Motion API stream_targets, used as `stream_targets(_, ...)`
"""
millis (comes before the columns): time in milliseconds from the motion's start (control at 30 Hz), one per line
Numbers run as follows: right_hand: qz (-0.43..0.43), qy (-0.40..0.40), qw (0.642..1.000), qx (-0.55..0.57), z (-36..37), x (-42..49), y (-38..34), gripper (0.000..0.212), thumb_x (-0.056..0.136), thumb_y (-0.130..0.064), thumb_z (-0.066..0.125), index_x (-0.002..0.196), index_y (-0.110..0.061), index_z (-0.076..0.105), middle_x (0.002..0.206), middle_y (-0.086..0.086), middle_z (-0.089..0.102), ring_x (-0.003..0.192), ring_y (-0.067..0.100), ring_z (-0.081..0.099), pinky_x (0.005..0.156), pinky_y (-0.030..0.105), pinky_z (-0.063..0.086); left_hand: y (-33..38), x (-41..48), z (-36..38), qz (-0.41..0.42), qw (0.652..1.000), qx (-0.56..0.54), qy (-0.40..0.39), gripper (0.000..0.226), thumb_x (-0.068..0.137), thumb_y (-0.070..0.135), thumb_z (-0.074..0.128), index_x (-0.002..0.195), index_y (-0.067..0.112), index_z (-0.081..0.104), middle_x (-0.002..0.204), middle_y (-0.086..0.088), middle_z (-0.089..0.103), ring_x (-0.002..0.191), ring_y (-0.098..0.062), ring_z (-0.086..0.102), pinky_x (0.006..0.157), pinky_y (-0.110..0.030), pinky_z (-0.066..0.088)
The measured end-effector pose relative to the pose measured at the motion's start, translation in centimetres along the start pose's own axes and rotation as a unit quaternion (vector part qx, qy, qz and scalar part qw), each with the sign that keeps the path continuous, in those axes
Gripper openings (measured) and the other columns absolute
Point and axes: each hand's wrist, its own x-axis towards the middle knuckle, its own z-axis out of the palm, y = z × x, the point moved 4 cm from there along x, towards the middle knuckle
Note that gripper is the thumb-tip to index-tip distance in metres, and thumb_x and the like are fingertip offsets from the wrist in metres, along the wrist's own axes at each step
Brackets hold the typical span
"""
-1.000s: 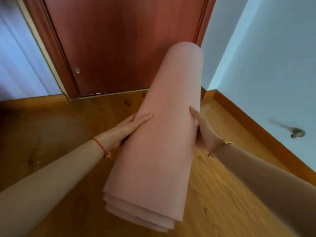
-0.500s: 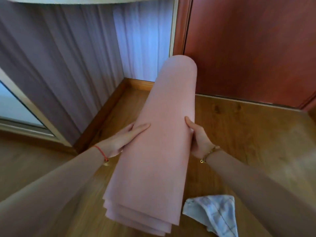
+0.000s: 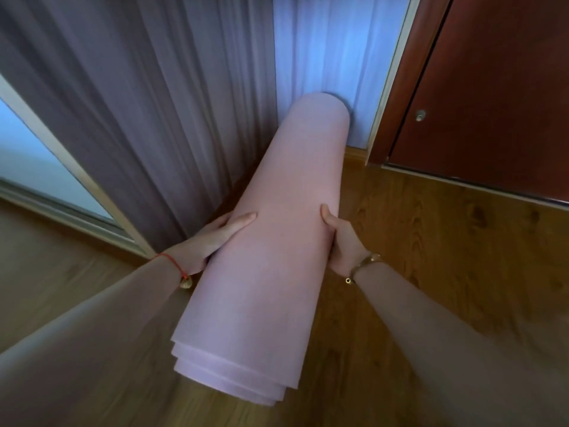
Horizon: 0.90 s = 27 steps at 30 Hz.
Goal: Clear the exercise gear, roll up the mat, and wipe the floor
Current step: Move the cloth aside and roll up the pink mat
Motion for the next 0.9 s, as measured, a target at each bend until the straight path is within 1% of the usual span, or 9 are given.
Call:
stream_targets(133,-0.006,-0.005,1.000,-0.004,0.8,3.2,1.5,0.087,0.067,-0.059,0.081,0.138,-0.017,0.055,0.132,0.003,0.065,0.124,0.025,0.059,0.115,0.049,0.037,-0.8,2.1,-2.1,0.002,0.999,0.017,0.050,0.054,0.087,0.054,0.068,0.134,0.028,0.058,0.137,0.000,0.062,0.128,-0.018,0.058,0.112,-0.037,0.043)
stream_targets(233,0.005,0.003,1.000,-0.012,0.8,4.5,3.0,0.077,0.078,-0.059,0.071,0.139,-0.017,0.053,0.133,0.003,0.064,0.124,0.024,0.058,0.114,0.049,0.038,-2.1,3.6,-3.3,-0.004,0.998,0.032,0.054,0.077,0.068,0.069,0.073,0.134,0.029,0.061,0.137,0.002,0.063,0.128,-0.017,0.058,0.114,-0.040,0.042)
stream_targets(333,0.024,0.006,1.000,-0.016,1.0,5.3,4.5,0.068,0.084,-0.060,0.063,0.136,-0.017,0.056,0.129,0.003,0.067,0.122,0.022,0.060,0.113,0.047,0.040,-3.0,4.6,-4.1,-0.007,0.998,0.024,0.061,0.081,0.063,0.072,0.077,0.132,0.031,0.063,0.134,0.005,0.066,0.123,-0.014,0.062,0.111,-0.038,0.045)
stream_targets(467,0.038,0.024,0.997,-0.058,1.5,5.3,4.7,0.089,0.074,-0.072,0.060,0.144,-0.017,0.048,0.141,0.002,0.058,0.131,0.020,0.052,0.117,0.047,0.033,-3.6,5.4,-4.9,-0.025,0.995,0.019,0.100,0.096,0.055,0.074,0.082,0.138,0.033,0.057,0.133,0.005,0.064,0.118,-0.012,0.063,0.110,-0.033,0.045)
stream_targets(533,0.054,0.050,0.992,-0.102,1.5,4.7,4.5,0.099,0.075,-0.075,0.055,0.152,-0.017,0.033,0.152,0.001,0.044,0.139,0.022,0.042,0.120,0.047,0.028,-3.1,4.9,-4.3,-0.010,0.989,0.028,0.146,0.082,0.065,0.064,0.082,0.137,0.031,0.059,0.128,0.004,0.064,0.116,-0.012,0.063,0.107,-0.030,0.046)
stream_targets(667,0.039,0.109,0.960,-0.255,-0.5,1.7,3.6,0.075,0.097,-0.060,0.040,0.156,-0.018,0.019,0.160,0.005,0.027,0.146,0.027,0.030,0.120,0.047,0.027,-1.2,2.7,-2.5,0.128,0.945,0.103,0.283,0.044,0.087,0.030,0.076,0.128,0.018,0.066,0.121,-0.001,0.068,0.114,-0.016,0.062,0.106,-0.029,0.045)
stream_targets(767,0.014,0.126,0.945,-0.303,-3.5,-1.9,3.2,0.066,0.100,-0.054,0.039,0.152,-0.016,0.027,0.154,0.006,0.037,0.142,0.026,0.036,0.119,0.046,0.030,-0.2,0.7,0.2,0.231,0.919,0.154,0.281,0.034,0.087,0.017,0.073,0.121,0.016,0.069,0.115,-0.001,0.071,0.110,-0.020,0.066,0.104,-0.036,0.050)
stream_targets(833,-0.019,0.144,0.947,-0.285,-5.8,-5.0,2.6,0.054,0.102,-0.044,0.042,0.145,-0.012,0.041,0.140,0.006,0.053,0.132,0.024,0.049,0.114,0.044,0.038,0.4,-0.8,3.0,0.264,0.914,0.159,0.262,0.034,0.087,0.011,0.071,0.121,0.016,0.068,0.117,0.001,0.070,0.112,-0.017,0.065,0.103,-0.032,0.050)
stream_targets(900,-0.051,0.156,0.940,-0.299,-8.0,-8.7,1.8,0.038,0.103,-0.033,0.045,0.133,-0.011,0.054,0.124,0.006,0.065,0.115,0.022,0.062,0.101,0.037,0.051,1.3,-2.8,6.6,0.303,0.903,0.180,0.245,0.031,0.089,0.007,0.067,0.119,0.015,0.068,0.116,0.006,0.066,0.111,-0.010,0.062,0.101,-0.022,0.047)
